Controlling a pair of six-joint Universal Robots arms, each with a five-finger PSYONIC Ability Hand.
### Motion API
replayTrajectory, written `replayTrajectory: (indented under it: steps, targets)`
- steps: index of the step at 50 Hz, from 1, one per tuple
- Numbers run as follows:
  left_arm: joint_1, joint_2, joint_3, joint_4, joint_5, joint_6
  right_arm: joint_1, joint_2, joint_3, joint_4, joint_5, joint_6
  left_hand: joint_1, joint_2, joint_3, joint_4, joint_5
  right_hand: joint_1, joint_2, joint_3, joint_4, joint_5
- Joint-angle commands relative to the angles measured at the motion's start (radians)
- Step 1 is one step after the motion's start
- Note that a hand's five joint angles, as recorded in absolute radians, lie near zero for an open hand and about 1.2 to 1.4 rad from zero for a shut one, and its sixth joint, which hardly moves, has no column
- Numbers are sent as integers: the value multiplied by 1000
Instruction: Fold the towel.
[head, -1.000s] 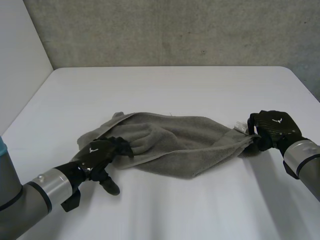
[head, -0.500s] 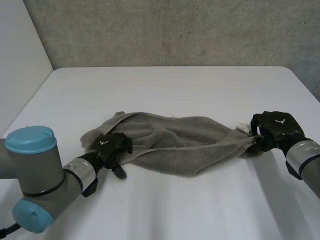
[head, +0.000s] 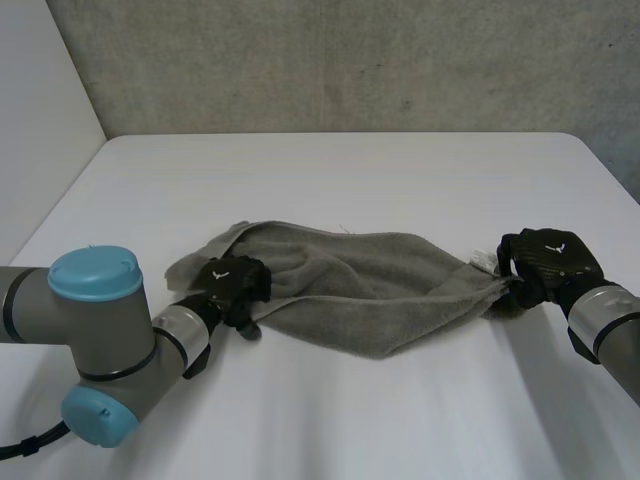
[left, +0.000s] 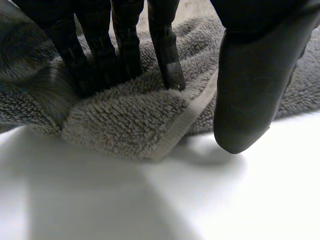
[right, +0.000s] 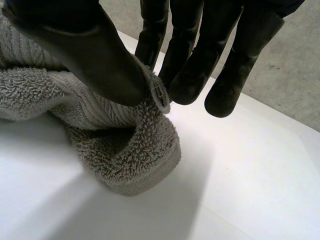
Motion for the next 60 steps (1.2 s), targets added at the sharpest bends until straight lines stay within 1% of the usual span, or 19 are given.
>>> replayTrajectory:
  steps: [1, 14, 19, 21, 24, 31, 33, 36, 39, 42, 44, 46, 48, 49, 51, 52, 54, 56, 60]
  targets:
    - [0, -3, 5, 48, -52, 0, 0, 3, 0, 0, 0, 0, 5, 12, 17, 12, 5, 71, 85, 43, 49, 73]
    - [4, -10, 11, 88, -99, 0, 0, 6, 0, 0, 1, 0, 34, 41, 47, 41, 34, 71, 85, 43, 49, 73]
    - [4, -9, 9, 85, -102, 0, 0, 7, 0, 0, 0, 0, 246, 253, 258, 252, 245, 71, 85, 43, 49, 73]
    - [5, 0, 0, 82, -103, 0, 0, 6, 0, 0, 0, 0, 480, 486, 492, 486, 479, 71, 85, 43, 49, 73]
    - [10, 25, -5, 76, -103, -1, 0, 3, 2, 2, 0, 0, 656, 663, 668, 663, 656, 71, 85, 43, 49, 73]
    - [19, 173, -28, 72, -99, -10, 2, -34, -17, 18, 4, 4, 794, 801, 807, 801, 794, 71, 85, 43, 49, 73]
    - [17, 212, -28, 68, -95, -13, 12, -127, -66, 105, 0, 8, 794, 801, 807, 801, 794, 71, 85, 43, 49, 73]
    - [20, 316, -15, 67, -91, -9, 22, -169, -113, 196, -10, 14, 794, 801, 807, 801, 794, 71, 85, 43, 49, 73]
    - [37, 442, 5, 67, -80, -6, 26, -243, -294, 450, -66, 18, 794, 801, 807, 801, 794, 71, 85, 43, 49, 73]
    - [51, 540, 59, 49, -54, -7, 29, -267, -362, 517, -82, 21, 794, 801, 807, 801, 794, 71, 85, 43, 49, 73]
    - [53, 577, 97, 24, -34, -10, 31, -331, -536, 627, -83, 47, 794, 801, 807, 801, 794, 71, 85, 43, 49, 73]
    - [57, 640, 184, -51, 1, -10, 31, -332, -537, 627, -83, 47, 794, 801, 807, 801, 794, 71, 85, 43, 49, 73]
    - [57, 660, 227, -95, 15, -15, 23, -382, -737, 704, -89, 107, 794, 801, 807, 801, 794, 71, 85, 43, 49, 73]
    - [57, 660, 227, -96, 15, -15, 23, -382, -738, 704, -89, 107, 794, 801, 807, 801, 794, 71, 85, 43, 49, 73]
    - [59, 669, 311, -209, 21, -15, 20, -387, -892, 774, -94, 129, 794, 801, 807, 801, 794, 71, 85, 43, 49, 73]
    - [59, 669, 311, -209, 21, -15, 20, -387, -893, 775, -94, 129, 794, 801, 807, 801, 794, 71, 85, 43, 49, 73]
    - [83, 662, 374, -322, 24, -13, 20, -384, -953, 822, -100, 129, 794, 801, 807, 801, 794, 71, 85, 43, 49, 73]
    - [105, 649, 388, -362, 24, -9, 19, -361, -1035, 906, -108, 123, 794, 801, 807, 801, 794, 71, 85, 43, 49, 73]
    - [131, 585, 383, -398, 26, -3, 19, -295, -1031, 943, -115, 87, 794, 801, 807, 801, 794, 71, 85, 43, 49, 73]
